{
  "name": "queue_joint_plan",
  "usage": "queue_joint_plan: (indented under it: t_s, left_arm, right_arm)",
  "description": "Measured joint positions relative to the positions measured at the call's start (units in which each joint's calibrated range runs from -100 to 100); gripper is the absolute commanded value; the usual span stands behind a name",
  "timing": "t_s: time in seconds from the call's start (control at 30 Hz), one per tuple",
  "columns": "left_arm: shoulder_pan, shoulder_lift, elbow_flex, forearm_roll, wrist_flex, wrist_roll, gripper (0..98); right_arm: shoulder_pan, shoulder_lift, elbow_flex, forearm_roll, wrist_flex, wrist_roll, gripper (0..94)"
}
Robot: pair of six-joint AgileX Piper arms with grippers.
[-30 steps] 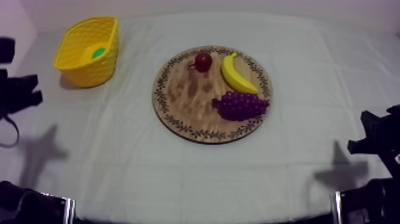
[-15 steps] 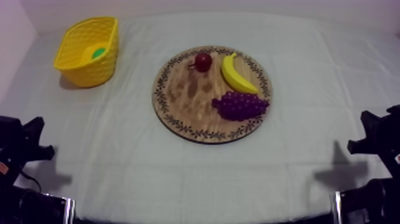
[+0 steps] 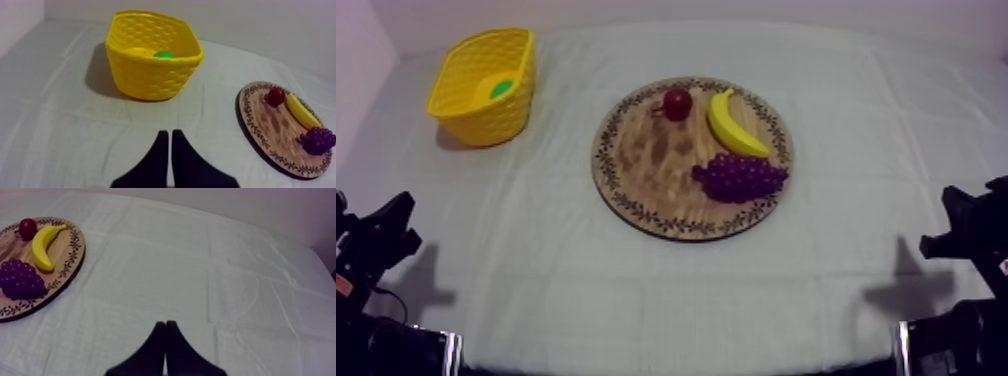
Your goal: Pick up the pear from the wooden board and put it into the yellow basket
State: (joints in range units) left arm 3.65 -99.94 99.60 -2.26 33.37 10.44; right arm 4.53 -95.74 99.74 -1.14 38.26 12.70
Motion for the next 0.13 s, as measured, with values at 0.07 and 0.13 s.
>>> queue_joint_plan:
  t_s: [0.07,0.13]
  left_arm:
    - [0.1,-0.1,0.0,0.0,0.0,0.0,0.0]
    - [0.0,-0.1,0.0,0.0,0.0,0.1,0.0]
  right_arm:
    - [0.0,0.0,0.0,0.0,0.0,0.0,0.3]
    - [0.0,0.0,0.0,0.0,-0.1,0.0,0.3]
